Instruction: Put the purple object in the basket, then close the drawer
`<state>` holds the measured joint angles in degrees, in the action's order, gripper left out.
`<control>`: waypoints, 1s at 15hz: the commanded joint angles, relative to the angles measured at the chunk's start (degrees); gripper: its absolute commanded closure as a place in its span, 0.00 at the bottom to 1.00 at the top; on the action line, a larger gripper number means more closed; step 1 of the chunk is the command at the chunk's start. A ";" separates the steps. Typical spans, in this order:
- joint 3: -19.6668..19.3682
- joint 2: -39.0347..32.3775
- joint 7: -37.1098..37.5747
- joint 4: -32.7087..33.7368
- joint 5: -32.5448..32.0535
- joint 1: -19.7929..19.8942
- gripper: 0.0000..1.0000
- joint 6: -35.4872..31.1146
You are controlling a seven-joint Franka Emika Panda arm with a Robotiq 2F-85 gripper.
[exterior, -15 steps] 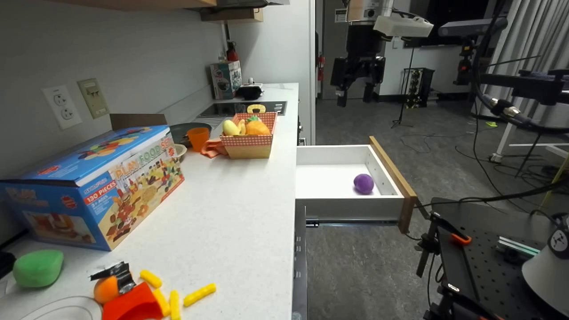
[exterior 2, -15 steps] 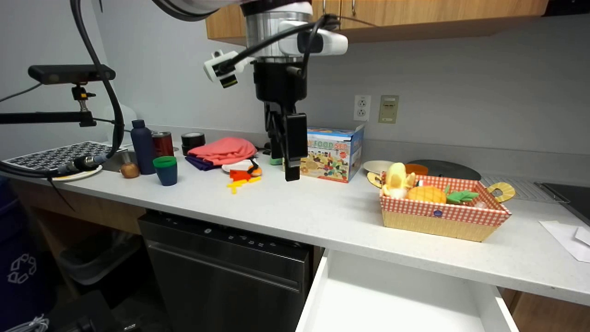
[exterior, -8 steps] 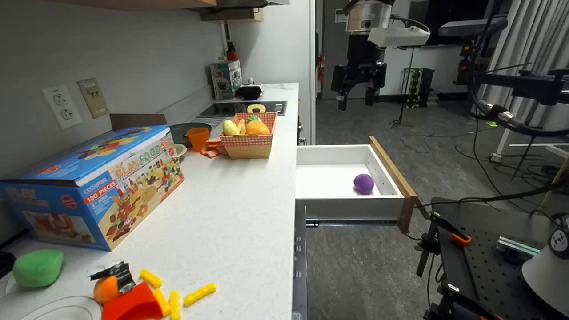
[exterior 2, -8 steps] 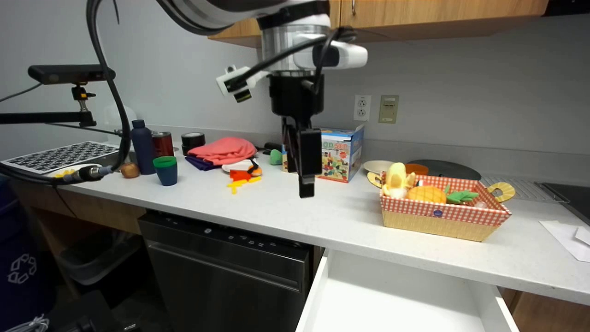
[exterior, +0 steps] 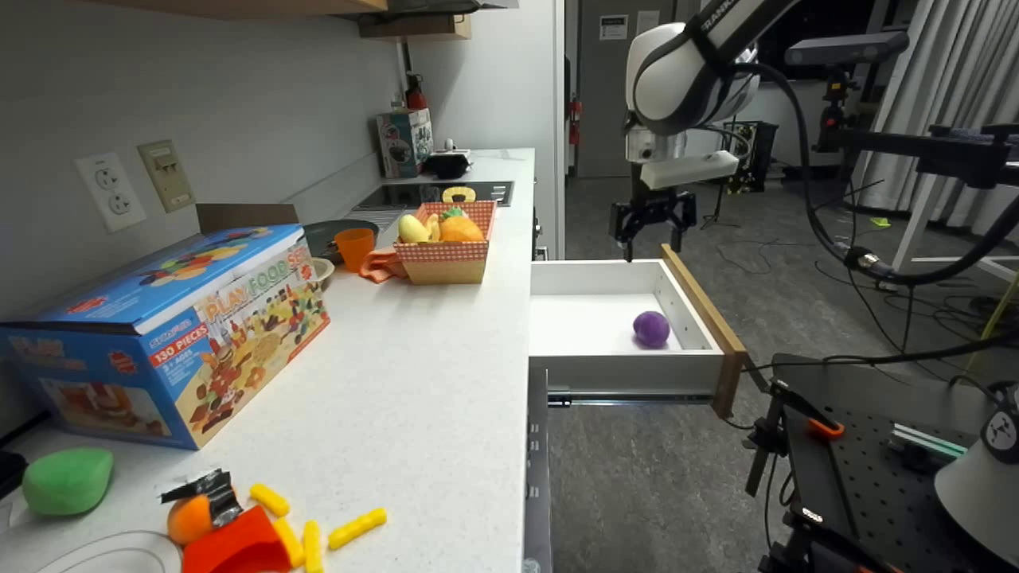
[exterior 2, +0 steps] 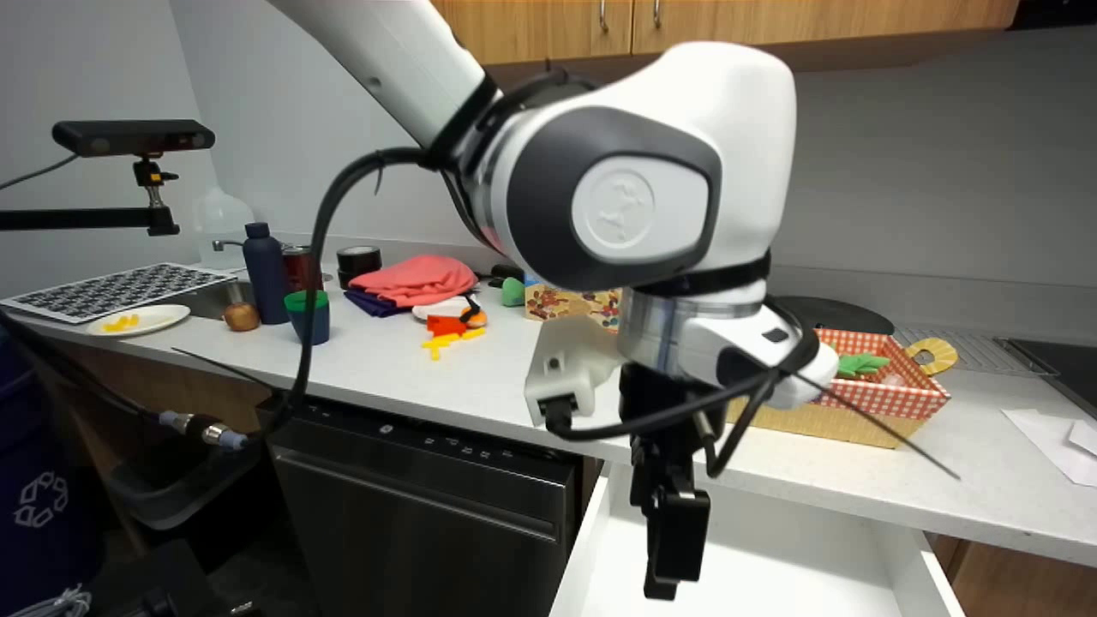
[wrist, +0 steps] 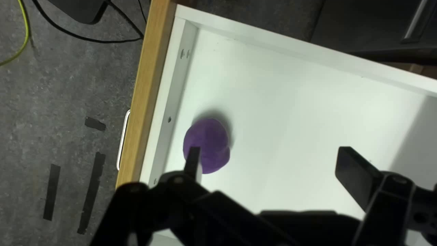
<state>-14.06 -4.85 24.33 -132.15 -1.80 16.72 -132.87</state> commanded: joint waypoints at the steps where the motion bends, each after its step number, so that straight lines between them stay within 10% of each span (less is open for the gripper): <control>1: -2.22 -8.22 3.69 4.96 0.18 -0.50 0.00 -1.24; 15: -4.02 -22.03 -1.49 4.82 3.99 0.98 0.00 -19.49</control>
<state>-17.73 -20.75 25.95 -129.24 -0.76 16.93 -147.04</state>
